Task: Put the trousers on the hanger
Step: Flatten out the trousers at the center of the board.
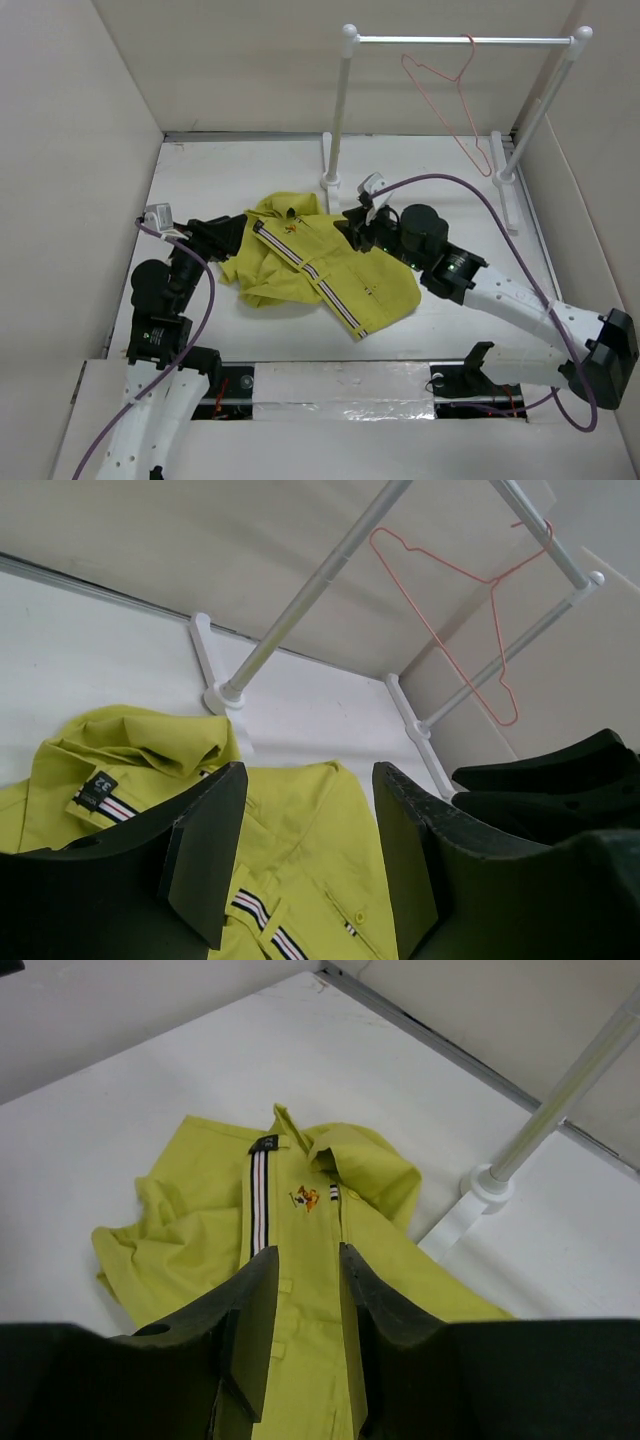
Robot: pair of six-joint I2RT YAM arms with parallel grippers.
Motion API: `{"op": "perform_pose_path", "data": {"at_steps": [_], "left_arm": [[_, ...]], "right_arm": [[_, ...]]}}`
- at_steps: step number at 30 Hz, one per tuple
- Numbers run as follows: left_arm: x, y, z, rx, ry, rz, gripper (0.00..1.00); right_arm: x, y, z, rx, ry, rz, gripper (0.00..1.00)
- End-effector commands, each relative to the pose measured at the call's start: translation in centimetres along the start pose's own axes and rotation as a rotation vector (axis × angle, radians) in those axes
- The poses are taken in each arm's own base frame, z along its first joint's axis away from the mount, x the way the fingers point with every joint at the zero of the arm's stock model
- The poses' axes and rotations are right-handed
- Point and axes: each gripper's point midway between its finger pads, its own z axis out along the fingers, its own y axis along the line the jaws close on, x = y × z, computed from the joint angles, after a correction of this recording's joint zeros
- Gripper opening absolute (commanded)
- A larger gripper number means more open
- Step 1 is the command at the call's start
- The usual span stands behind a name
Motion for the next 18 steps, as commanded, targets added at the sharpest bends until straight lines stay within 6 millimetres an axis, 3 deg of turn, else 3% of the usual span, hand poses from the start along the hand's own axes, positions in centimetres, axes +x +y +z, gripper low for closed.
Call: {"op": "perform_pose_path", "data": {"at_steps": [1, 3, 5, 11, 12, 15, 16, 18], "left_arm": [[-2.6, -1.6, 0.0, 0.022, -0.065, -0.005, 0.50], [-2.4, -1.8, 0.2, 0.044, -0.065, -0.021, 0.47], [-2.3, -1.6, 0.4, 0.034, -0.059, -0.032, 0.42], [-1.7, 0.6, 0.9, -0.078, -0.047, -0.063, 0.05], [-1.6, 1.2, 0.8, -0.110, -0.045, -0.062, 0.01], [-1.5, 3.3, -0.3, -0.220, -0.070, -0.053, 0.00], [-1.5, 4.8, -1.4, -0.299, -0.093, -0.046, 0.00], [-1.6, 5.4, -1.7, -0.334, -0.098, -0.042, 0.00]], "right_arm": [[-1.9, 1.0, 1.4, -0.016, -0.042, -0.031, 0.40], [-1.3, 1.5, 2.8, -0.026, -0.021, -0.036, 0.28], [-0.4, 2.0, 4.3, -0.033, 0.002, -0.040, 0.00], [1.2, 2.9, 8.2, -0.043, 0.043, -0.046, 0.00], [2.7, 2.9, 9.3, -0.038, 0.076, -0.050, 0.00], [3.5, 3.8, 11.3, -0.040, 0.102, -0.063, 0.00], [5.3, 4.5, 13.5, -0.046, 0.146, -0.064, 0.06], [5.6, 5.3, 14.1, -0.065, 0.145, -0.066, 0.11]]}}
